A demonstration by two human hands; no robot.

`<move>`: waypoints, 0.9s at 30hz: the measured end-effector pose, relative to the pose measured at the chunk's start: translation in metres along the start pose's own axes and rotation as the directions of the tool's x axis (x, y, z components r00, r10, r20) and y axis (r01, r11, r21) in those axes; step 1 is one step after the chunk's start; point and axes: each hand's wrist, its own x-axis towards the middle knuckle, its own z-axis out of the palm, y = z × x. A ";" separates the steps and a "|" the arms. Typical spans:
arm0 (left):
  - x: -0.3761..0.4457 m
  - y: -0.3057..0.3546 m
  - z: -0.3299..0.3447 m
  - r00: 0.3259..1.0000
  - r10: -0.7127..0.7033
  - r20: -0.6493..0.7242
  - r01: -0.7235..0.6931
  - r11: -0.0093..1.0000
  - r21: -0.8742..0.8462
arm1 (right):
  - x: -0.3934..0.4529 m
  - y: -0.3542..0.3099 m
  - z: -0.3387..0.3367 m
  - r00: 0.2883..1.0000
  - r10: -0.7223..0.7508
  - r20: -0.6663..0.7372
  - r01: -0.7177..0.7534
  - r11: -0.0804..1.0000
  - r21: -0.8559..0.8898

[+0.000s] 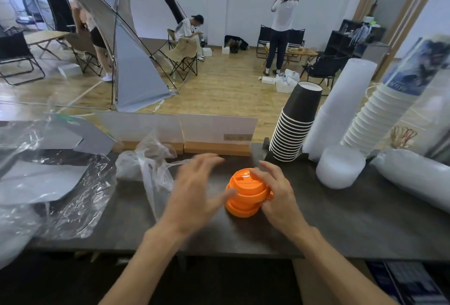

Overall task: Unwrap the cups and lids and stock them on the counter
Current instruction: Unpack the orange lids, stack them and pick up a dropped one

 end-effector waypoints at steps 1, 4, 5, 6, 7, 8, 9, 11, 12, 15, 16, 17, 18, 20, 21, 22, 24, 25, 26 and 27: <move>0.004 0.006 0.009 0.987 0.007 0.159 0.002 0.998 -0.057 | 0.001 0.001 -0.001 1.000 -0.015 0.003 0.015 1.000 0.006; 0.015 0.011 0.036 0.930 -0.056 0.362 0.124 0.978 -0.168 | 0.000 -0.002 -0.006 1.000 -0.028 -0.002 0.028 1.000 0.011; 0.016 0.011 0.041 0.918 -0.073 0.390 0.164 0.965 -0.204 | -0.002 -0.004 -0.006 0.999 -0.032 0.002 0.032 0.999 0.009; 0.017 0.009 0.046 0.914 -0.077 0.399 0.187 0.951 -0.245 | -0.004 -0.006 -0.008 0.999 -0.031 0.008 0.031 0.999 0.008; 0.016 0.008 0.048 0.915 -0.080 0.395 0.203 0.939 -0.279 | -0.006 -0.007 -0.009 1.000 -0.027 0.011 0.026 1.000 0.011; 0.015 0.007 0.050 0.921 -0.088 0.378 0.213 0.929 -0.303 | -0.007 -0.007 -0.011 1.000 -0.024 0.002 0.024 1.000 0.015; 0.014 0.006 0.051 0.927 -0.103 0.360 0.225 0.921 -0.317 | -0.008 -0.007 -0.014 0.999 -0.028 -0.023 0.028 0.999 0.016; 0.011 0.005 0.052 0.945 -0.145 0.294 0.245 0.907 -0.341 | -0.009 -0.007 -0.019 0.995 -0.028 -0.096 0.029 1.000 0.011; 0.010 0.006 0.051 0.952 -0.169 0.255 0.256 0.896 -0.363 | -0.011 -0.008 -0.020 0.990 -0.025 -0.137 0.028 1.000 0.014; 0.007 0.015 0.048 0.960 -0.232 0.159 0.279 0.854 -0.439 | -0.017 -0.013 -0.018 0.967 -0.014 -0.256 0.016 1.000 0.009; 0.006 0.018 0.047 0.960 -0.236 0.153 0.281 0.847 -0.452 | -0.019 -0.017 -0.016 0.959 -0.012 -0.283 0.012 1.000 -0.001; 0.007 0.019 0.047 0.956 -0.239 0.170 0.292 0.833 -0.470 | -0.022 -0.020 -0.014 0.951 -0.014 -0.308 0.012 1.000 -0.011; 0.007 0.020 0.047 0.951 -0.236 0.202 0.308 0.804 -0.509 | -0.026 -0.025 -0.012 0.942 -0.027 -0.334 0.018 0.999 -0.029; 0.011 0.022 0.047 0.924 -0.271 0.268 0.381 0.702 -0.603 | -0.034 -0.035 -0.007 0.927 -0.089 -0.364 0.062 0.995 -0.084; 0.013 0.023 0.047 0.902 -0.326 0.283 0.430 0.628 -0.649 | -0.041 -0.039 -0.002 0.928 -0.118 -0.352 0.091 0.992 -0.092; 0.016 0.023 0.047 0.877 -0.391 0.279 0.466 0.547 -0.696 | -0.047 -0.043 0.002 0.936 -0.132 -0.325 0.116 0.991 -0.069; 0.022 0.021 0.047 0.844 -0.474 0.250 0.484 0.472 -0.737 | -0.058 -0.044 0.008 0.953 -0.105 -0.285 0.119 0.992 0.034; 0.024 0.019 0.048 0.846 -0.473 0.246 0.484 0.486 -0.728 | -0.061 -0.042 0.009 0.955 -0.069 -0.287 0.096 0.992 0.079; 0.025 0.018 0.049 0.854 -0.460 0.243 0.478 0.508 -0.717 | -0.061 -0.040 0.010 0.955 -0.027 -0.297 0.063 0.992 0.112; 0.026 0.018 0.050 0.858 -0.459 0.230 0.474 0.536 -0.699 | -0.060 -0.038 0.010 0.951 0.015 -0.309 0.029 0.990 0.136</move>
